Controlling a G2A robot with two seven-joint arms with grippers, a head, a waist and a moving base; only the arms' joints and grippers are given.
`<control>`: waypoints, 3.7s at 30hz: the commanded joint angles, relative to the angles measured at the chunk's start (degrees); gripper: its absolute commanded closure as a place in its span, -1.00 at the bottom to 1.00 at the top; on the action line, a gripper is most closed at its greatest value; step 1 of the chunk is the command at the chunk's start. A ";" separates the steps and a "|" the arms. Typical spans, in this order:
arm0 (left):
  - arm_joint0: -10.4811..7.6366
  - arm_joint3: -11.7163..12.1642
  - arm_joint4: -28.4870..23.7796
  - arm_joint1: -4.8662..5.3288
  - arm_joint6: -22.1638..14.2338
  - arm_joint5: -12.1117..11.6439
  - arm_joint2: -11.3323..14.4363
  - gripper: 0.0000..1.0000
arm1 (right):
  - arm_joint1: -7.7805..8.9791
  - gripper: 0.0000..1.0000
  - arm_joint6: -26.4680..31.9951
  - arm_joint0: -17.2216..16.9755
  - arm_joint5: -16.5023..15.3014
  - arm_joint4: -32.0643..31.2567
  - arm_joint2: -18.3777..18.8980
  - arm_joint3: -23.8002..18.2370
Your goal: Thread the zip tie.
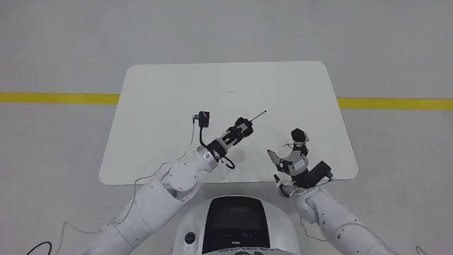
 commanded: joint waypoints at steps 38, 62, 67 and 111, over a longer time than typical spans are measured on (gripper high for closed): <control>-1.77 1.22 -27.72 -0.47 -22.38 9.39 -3.38 1.00 | -1.02 -1.00 5.03 -0.54 12.83 -13.81 3.08 0.72; -2.82 2.64 -38.48 -0.81 -32.64 13.67 -4.27 1.00 | -2.34 -1.00 3.63 -0.88 14.82 -15.31 4.48 -0.76; -2.76 2.62 -38.49 -0.82 -32.39 13.67 -4.25 1.00 | -2.34 -1.00 3.63 -0.88 14.82 -15.31 4.48 -0.76; -3.78 4.28 -39.92 -2.30 -30.40 13.50 -2.02 1.00 | -6.33 0.52 4.21 0.59 14.52 -17.67 5.32 0.08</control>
